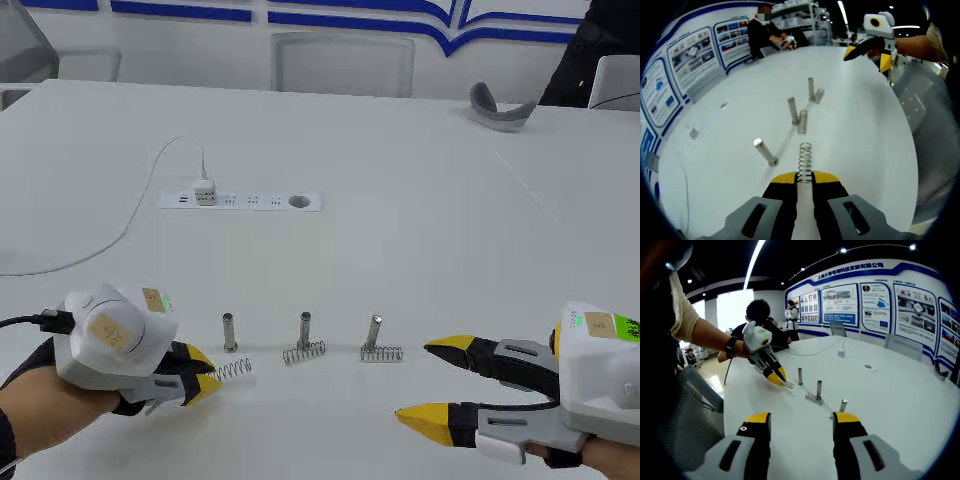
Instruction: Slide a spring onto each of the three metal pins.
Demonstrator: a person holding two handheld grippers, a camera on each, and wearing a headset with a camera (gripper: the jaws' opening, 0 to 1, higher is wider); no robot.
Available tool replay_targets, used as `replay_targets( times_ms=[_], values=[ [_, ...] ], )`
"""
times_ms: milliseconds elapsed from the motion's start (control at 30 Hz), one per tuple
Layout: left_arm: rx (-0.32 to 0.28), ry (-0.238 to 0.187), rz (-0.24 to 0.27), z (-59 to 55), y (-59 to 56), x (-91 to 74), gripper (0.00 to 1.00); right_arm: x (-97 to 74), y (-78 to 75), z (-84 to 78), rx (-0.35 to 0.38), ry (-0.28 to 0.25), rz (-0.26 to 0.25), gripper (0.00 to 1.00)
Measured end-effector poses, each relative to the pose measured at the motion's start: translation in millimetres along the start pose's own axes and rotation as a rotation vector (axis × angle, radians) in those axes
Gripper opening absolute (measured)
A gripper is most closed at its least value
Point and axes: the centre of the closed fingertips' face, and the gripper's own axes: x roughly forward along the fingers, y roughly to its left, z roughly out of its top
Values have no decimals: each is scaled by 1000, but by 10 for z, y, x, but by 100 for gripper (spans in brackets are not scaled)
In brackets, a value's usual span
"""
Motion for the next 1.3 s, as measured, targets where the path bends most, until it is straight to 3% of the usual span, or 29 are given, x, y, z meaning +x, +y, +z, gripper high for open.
replay_targets(
  times_ms=[233,600,900,1300],
  values=[
    [27,-42,-19,182,-129,-26,10,76,63,55,-25,10,38,45],
    [59,-89,-36,366,-290,-81,10,278,179,186,-64,24,126,35],
    [101,-137,-73,584,-483,-126,10,427,339,179,-67,50,197,29],
    [149,-193,-118,820,-712,-140,10,502,458,190,-63,56,245,26]
  ],
)
